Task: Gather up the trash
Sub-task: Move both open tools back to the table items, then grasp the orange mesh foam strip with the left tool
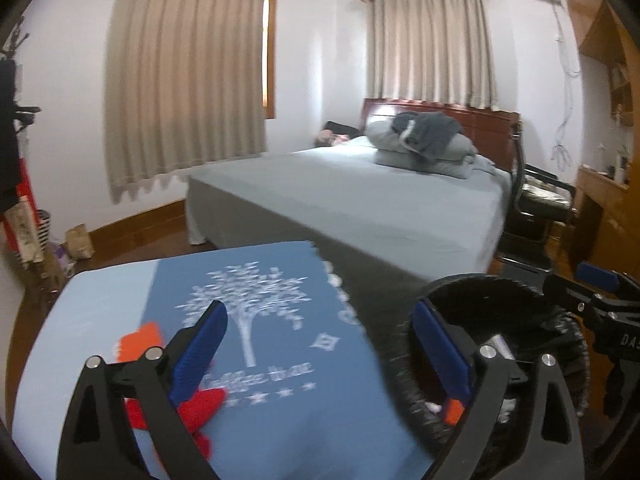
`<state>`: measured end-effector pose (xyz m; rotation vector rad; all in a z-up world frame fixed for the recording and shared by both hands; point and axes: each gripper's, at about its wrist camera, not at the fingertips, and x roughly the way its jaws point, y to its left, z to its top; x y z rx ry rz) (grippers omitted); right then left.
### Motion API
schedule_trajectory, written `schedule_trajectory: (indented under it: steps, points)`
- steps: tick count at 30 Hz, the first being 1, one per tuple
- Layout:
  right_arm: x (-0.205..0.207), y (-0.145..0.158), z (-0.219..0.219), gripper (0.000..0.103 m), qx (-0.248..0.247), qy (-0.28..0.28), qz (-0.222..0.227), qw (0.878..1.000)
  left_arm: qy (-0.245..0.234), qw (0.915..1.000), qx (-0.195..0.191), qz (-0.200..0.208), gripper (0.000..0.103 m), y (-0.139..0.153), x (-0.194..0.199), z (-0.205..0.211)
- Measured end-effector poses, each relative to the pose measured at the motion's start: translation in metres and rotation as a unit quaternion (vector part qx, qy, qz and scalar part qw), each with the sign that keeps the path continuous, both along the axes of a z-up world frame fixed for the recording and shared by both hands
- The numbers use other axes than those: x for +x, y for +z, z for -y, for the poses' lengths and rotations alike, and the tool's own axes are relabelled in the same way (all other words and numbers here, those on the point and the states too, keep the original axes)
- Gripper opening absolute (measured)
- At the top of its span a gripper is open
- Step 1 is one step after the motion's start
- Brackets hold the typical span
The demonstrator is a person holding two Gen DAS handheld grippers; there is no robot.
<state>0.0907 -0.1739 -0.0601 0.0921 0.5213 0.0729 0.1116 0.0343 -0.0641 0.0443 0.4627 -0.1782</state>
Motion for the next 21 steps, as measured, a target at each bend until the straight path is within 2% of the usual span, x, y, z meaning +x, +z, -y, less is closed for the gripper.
schedule_trajectory:
  steps: [12,21]
  points:
    - [0.034,-0.011,-0.078,0.097,-0.006,0.069,-0.011,0.998,0.097,0.9952,0.001,-0.009,0.092,-0.010,0.006,-0.088]
    - [0.068,-0.023,-0.129,0.097,-0.010,0.105,-0.021,0.994,0.143,0.9892,0.002,-0.033,0.090,-0.029,0.028,-0.138]
